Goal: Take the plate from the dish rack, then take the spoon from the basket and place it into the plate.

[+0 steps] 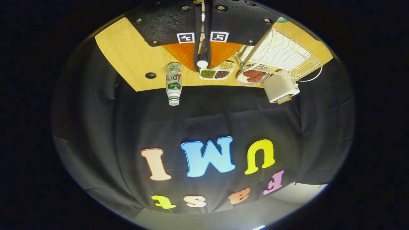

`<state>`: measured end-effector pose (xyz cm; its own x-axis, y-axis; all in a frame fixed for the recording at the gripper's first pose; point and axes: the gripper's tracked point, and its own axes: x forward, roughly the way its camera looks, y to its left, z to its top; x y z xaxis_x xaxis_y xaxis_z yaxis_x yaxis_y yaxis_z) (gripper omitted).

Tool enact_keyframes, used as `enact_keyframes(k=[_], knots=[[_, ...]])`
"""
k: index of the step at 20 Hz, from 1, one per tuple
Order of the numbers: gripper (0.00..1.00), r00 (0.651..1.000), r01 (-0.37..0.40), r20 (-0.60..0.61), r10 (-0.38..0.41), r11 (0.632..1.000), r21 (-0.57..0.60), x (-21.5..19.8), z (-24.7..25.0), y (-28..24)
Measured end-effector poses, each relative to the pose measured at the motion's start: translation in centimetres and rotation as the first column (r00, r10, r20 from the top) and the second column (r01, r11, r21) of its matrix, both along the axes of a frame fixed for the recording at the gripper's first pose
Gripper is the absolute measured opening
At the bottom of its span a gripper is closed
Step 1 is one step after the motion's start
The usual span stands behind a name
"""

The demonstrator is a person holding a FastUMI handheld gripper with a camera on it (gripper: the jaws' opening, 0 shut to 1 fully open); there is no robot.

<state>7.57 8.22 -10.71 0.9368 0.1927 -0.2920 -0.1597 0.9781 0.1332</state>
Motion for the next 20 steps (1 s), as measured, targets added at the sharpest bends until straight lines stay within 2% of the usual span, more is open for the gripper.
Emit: enact_keyframes(k=[5, 11, 20], knots=[[0.04, 0.999, -0.008, 0.048, 0.009, 1.000, -0.014, -1.8, 3.8, 0.0], [0.04, 0.996, 0.066, 0.061, -0.064, 0.997, -0.030, -4.9, 7.1, -1.1], [0.04, 0.988, 0.128, 0.092, -0.123, 0.990, -0.051, -8.8, 12.1, -3.0]])
